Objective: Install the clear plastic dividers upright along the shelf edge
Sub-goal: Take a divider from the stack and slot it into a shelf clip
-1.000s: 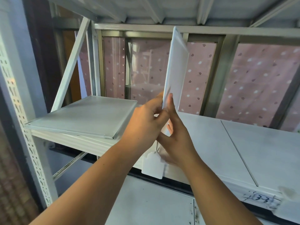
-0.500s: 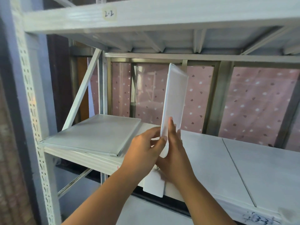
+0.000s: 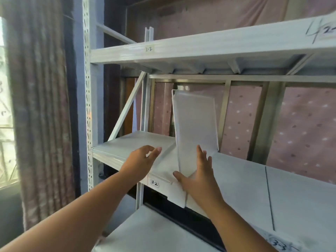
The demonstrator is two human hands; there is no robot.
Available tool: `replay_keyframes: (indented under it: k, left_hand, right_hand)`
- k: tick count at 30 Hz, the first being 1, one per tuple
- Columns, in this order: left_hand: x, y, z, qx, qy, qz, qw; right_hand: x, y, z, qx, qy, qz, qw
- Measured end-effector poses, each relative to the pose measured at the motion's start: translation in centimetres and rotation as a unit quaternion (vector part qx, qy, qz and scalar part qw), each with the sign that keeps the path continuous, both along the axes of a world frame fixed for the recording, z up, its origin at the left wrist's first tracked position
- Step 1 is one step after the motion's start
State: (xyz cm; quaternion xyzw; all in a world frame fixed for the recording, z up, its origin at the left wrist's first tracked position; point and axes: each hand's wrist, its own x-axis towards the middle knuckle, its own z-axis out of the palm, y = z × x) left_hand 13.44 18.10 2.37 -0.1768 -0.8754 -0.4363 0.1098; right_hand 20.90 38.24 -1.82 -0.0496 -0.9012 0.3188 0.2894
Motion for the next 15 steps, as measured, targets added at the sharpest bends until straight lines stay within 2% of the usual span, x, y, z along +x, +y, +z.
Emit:
replay_keyframes:
  k: [4,7,9,12,15]
  left_hand:
    - [-0.1,-0.8,-0.3,0.011,-0.032,0.036,0.999]
    - [1.2,0.4,0.6,0.118,-0.149,-0.029,0.981]
    - [1.4,1.6,1.1,0.153,-0.194,-0.046,0.968]
    - [0.9,2.9,1.4,0.183,-0.201,0.003,0.962]
    - [0.4,2.9,1.8,0.256,-0.243,-0.002,0.936]
  right_hand:
    - [1.5,0.6,-0.3,-0.037,-0.025,0.031,0.999]
    - [1.8,0.7,0.1,-0.095,-0.047,0.065,0.992]
    - [1.5,0.7,0.2,-0.077,-0.084,0.076,0.991]
    - [0.8,0.9,0.0,-0.051,-0.107,0.056,0.991]
    - [0.5,1.1,-0.2,-0.053,-0.128,0.034,0.99]
